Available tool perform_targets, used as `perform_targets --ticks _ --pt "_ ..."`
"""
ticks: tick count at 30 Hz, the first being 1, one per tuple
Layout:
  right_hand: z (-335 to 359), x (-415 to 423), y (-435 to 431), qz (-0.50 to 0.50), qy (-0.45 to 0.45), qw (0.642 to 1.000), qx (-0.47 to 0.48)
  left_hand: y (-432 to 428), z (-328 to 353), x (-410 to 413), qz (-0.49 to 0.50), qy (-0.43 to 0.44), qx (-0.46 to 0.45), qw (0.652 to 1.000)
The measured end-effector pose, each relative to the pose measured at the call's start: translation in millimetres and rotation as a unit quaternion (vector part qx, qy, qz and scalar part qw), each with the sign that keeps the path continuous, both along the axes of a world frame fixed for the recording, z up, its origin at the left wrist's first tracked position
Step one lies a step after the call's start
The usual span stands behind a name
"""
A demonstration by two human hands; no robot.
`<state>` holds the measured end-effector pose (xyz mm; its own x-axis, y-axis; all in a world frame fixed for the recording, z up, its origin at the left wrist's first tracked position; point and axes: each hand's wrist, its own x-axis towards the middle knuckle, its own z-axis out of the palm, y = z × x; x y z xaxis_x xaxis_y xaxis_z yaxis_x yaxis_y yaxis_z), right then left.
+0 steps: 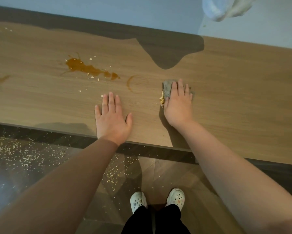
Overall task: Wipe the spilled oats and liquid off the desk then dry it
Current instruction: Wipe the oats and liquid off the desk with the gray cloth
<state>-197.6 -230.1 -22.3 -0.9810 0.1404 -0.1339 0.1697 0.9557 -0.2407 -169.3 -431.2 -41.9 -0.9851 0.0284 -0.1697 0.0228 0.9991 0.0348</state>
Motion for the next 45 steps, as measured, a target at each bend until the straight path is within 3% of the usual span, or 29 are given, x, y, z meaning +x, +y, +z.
perform_targets --ticks 3,6,9,13,15,17,20,24,27,33,35,38,42,45 --pt "0.4 4.2 41.9 0.009 0.004 1.000 0.001 0.0 0.1 0.8 -0.002 -0.001 -0.001 1.000" --pt "0.2 14.9 82.7 -0.118 0.014 0.993 -0.022 0.6 -0.3 1.3 0.000 0.000 0.005 1.000" --pt "0.6 25.1 63.3 -0.181 0.008 0.984 0.004 0.5 -0.4 1.2 0.004 0.001 0.008 1.000" --pt "-5.8 45.9 11.3 -0.036 0.005 0.999 0.027 0.1 -1.7 2.5 0.004 0.004 0.007 1.000" --pt "-5.5 55.4 26.7 0.028 -0.003 0.999 0.033 0.1 -1.8 2.3 0.006 0.005 0.009 1.000" --pt "-6.5 67.1 57.7 0.014 -0.009 0.999 0.046 0.5 -1.6 1.8 0.005 0.004 0.009 1.000" --pt "-5.1 95.5 63.3 -0.086 -0.003 0.995 0.041 0.5 -0.4 1.9 0.007 0.002 0.011 1.000" --pt "-4.6 118.1 34.4 0.036 -0.027 0.994 0.100 1.0 0.5 1.6 0.007 -0.002 0.008 1.000" --pt "4.1 114.5 49.3 0.054 -0.010 0.993 0.108 0.6 0.7 1.9 0.012 -0.006 0.012 1.000" --pt "-3.2 114.7 68.6 0.154 -0.005 0.988 0.027 0.5 0.0 3.1 0.017 -0.003 0.007 1.000" --pt "-3.9 119.1 81.0 0.111 0.005 0.993 0.031 -0.3 0.6 1.9 0.013 0.000 0.003 1.000" --pt "-8.7 132.9 80.7 -0.033 0.046 0.998 0.009 0.2 2.4 1.7 0.009 -0.003 0.012 1.000" --pt "-8.9 129.8 32.5 -0.242 0.065 0.968 0.016 -0.7 0.6 1.0 0.001 -0.013 0.002 1.000" --pt "-7.1 106.0 -38.0 -0.279 0.036 0.959 0.022 -2.1 2.0 -1.4 -0.010 -0.034 0.016 0.999"
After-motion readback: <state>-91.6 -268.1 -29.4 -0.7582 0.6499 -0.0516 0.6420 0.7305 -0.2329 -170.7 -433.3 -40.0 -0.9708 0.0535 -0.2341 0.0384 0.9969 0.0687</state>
